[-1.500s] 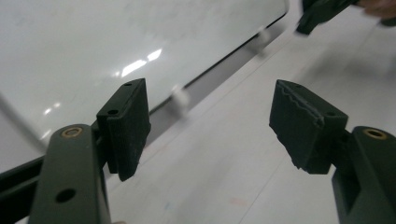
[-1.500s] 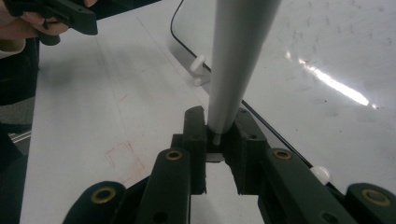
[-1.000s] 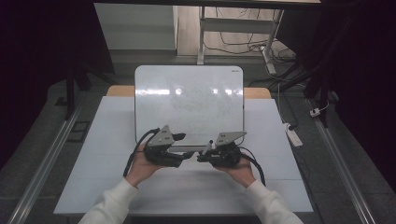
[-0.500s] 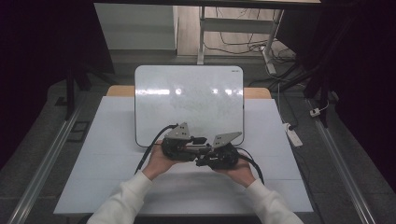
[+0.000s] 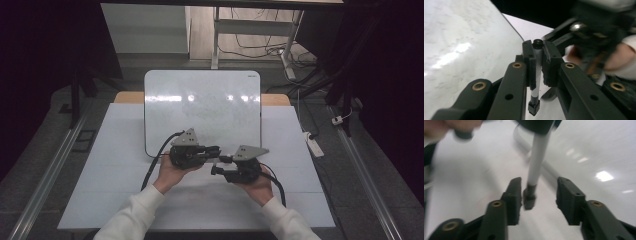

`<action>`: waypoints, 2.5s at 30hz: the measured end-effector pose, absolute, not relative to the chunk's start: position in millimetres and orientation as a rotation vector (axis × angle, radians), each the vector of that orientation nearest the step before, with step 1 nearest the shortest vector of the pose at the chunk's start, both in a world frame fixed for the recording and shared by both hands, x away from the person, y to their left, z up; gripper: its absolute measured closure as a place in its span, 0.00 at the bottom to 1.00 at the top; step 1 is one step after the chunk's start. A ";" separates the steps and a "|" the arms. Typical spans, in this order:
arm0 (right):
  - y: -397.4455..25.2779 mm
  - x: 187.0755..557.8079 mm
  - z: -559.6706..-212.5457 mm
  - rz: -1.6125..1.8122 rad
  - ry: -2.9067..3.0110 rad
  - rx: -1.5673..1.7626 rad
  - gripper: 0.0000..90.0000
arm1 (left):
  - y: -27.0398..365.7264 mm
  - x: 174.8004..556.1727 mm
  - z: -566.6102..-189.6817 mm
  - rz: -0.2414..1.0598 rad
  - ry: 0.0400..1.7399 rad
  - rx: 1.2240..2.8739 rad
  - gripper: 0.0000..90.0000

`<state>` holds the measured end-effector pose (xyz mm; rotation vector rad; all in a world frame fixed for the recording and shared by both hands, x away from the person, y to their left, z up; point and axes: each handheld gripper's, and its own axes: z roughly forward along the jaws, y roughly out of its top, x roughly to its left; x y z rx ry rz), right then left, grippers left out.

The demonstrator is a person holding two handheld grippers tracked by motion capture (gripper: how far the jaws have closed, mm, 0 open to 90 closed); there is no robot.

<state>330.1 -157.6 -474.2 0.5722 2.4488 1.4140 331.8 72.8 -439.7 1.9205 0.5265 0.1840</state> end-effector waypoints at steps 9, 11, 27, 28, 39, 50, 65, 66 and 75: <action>-146.5 296.1 -473.8 1.334 2.137 0.650 0.60 | 73.0 331.4 -445.5 0.242 0.675 1.827 0.90; -141.9 292.8 -475.5 1.310 2.112 0.653 0.63 | 71.2 329.9 -445.9 0.259 0.687 1.816 0.90; -138.8 302.2 -474.0 1.207 2.054 0.668 0.89 | 58.8 323.5 -452.3 0.270 0.727 1.774 0.90; -140.2 303.2 -473.4 1.199 2.054 0.658 0.89 | 58.3 323.6 -452.5 0.269 0.728 1.775 0.90; -142.1 302.5 -473.0 1.118 2.042 0.552 0.90 | 61.9 325.9 -453.9 0.228 0.722 1.761 0.86; -167.2 318.7 -460.1 1.164 2.048 0.698 0.90 | 110.3 312.2 -446.4 0.335 0.753 1.816 0.56; -208.2 369.1 -443.6 1.184 2.064 1.005 0.90 | 199.1 256.1 -491.9 0.439 0.925 1.976 0.48; -209.3 374.5 -444.1 1.181 2.071 1.029 0.90 | 203.9 253.1 -493.6 0.445 0.933 1.983 0.48; -206.5 421.3 -452.2 1.085 2.112 1.204 0.90 | 224.7 240.5 -501.3 0.463 0.975 1.972 0.47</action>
